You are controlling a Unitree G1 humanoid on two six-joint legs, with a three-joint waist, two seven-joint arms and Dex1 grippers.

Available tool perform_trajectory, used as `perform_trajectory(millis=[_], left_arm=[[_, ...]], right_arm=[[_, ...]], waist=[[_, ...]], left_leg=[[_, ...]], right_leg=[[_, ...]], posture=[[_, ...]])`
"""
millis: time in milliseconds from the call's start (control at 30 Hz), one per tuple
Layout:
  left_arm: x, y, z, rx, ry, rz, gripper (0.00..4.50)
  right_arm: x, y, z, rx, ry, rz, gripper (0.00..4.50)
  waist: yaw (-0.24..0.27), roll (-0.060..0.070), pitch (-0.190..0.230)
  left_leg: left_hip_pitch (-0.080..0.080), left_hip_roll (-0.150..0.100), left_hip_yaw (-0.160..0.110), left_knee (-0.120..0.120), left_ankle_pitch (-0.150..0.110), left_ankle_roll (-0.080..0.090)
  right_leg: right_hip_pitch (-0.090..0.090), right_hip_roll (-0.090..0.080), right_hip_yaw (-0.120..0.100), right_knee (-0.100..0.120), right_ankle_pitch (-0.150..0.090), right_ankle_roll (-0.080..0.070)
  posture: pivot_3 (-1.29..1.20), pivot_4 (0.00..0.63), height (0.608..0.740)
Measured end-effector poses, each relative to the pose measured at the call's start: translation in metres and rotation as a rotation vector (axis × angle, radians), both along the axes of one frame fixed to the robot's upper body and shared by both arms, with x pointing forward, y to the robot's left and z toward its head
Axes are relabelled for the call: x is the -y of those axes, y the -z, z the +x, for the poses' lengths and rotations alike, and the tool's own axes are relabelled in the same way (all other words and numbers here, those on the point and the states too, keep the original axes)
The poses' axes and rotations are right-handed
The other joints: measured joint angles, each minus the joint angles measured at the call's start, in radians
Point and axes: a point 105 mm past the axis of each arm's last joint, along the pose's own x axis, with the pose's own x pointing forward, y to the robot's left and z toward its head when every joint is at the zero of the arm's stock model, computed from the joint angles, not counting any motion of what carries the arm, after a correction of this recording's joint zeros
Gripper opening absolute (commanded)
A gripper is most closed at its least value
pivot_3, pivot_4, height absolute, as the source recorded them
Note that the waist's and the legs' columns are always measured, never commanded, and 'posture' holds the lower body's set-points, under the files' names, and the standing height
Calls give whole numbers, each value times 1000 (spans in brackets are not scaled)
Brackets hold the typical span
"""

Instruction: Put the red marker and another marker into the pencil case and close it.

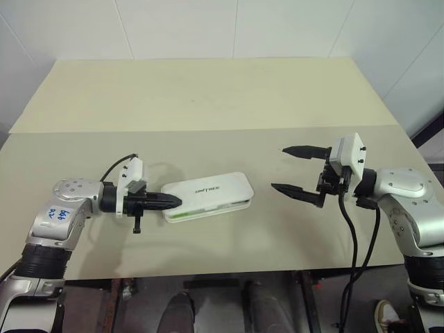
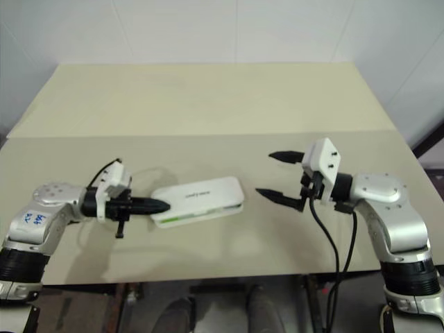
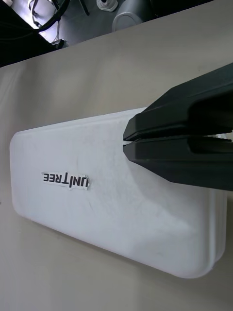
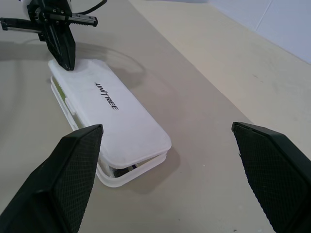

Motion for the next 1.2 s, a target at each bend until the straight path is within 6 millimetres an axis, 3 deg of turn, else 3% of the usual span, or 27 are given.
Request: perform_trajectory(millis=[233, 467, 1200], left_arm=[[23, 10, -1, -30, 47, 18, 18], [30, 11, -2, -29, 70, 51, 18], [27, 11, 11, 12, -30, 22, 18]], right_arm=[[-3, 1, 0, 7, 13, 27, 4500], [-6, 3, -1, 10, 23, 54, 4500], [-9, 3, -2, 18, 24, 69, 4500]], waist=[[1, 0, 0], [1, 0, 0], [0, 0, -1]], left_leg=[[0, 0, 0, 0, 0, 0], [0, 0, 0, 0, 0, 0], [3, 0, 0, 1, 1, 1]], right_leg=[[0, 0, 0, 0, 0, 0], [0, 0, 0, 0, 0, 0], [2, 0, 0, 1, 1, -1]], posture=[[0, 150, 740], [0, 150, 740], [0, 150, 740]])
